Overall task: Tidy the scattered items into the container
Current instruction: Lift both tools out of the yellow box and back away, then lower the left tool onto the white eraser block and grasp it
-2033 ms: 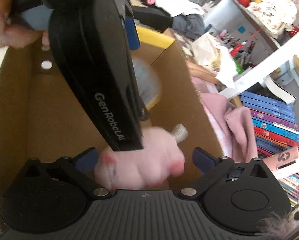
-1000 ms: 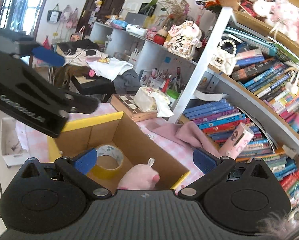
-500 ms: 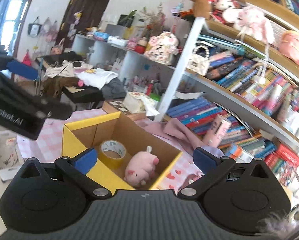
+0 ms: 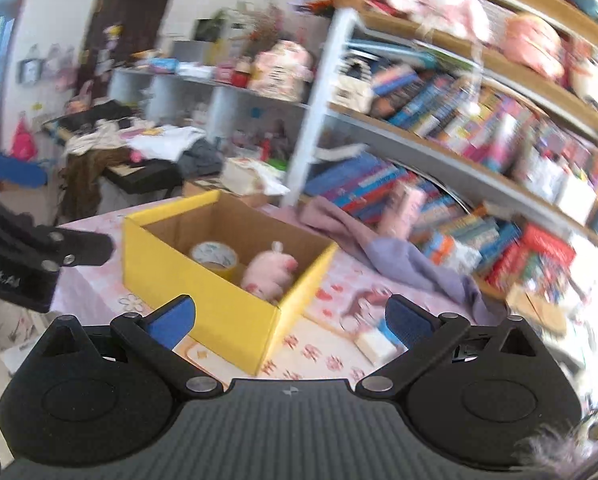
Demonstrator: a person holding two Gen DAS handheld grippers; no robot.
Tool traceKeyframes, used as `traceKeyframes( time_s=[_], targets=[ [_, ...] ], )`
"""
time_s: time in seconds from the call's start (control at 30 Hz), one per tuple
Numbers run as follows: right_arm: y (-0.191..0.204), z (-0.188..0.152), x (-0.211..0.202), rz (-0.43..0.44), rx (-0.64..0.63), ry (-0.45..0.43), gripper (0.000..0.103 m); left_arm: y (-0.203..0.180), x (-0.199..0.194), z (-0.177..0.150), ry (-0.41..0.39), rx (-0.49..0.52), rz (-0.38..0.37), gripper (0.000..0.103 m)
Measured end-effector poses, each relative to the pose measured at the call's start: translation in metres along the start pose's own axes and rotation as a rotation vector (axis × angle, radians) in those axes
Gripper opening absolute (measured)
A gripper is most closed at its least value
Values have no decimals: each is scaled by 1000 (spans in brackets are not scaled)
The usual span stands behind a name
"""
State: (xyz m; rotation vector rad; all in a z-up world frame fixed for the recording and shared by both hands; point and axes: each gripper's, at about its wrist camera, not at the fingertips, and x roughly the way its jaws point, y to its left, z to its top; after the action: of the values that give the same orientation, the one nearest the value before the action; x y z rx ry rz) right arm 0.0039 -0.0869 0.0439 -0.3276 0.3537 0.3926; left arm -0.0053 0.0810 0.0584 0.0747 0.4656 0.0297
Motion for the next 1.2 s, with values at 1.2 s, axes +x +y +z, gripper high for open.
traceKeyframes(
  time_s=[1.2],
  targets=[
    [-40, -79, 7, -70, 249, 310, 101, -57, 46, -60, 306, 32, -85, 102]
  ],
)
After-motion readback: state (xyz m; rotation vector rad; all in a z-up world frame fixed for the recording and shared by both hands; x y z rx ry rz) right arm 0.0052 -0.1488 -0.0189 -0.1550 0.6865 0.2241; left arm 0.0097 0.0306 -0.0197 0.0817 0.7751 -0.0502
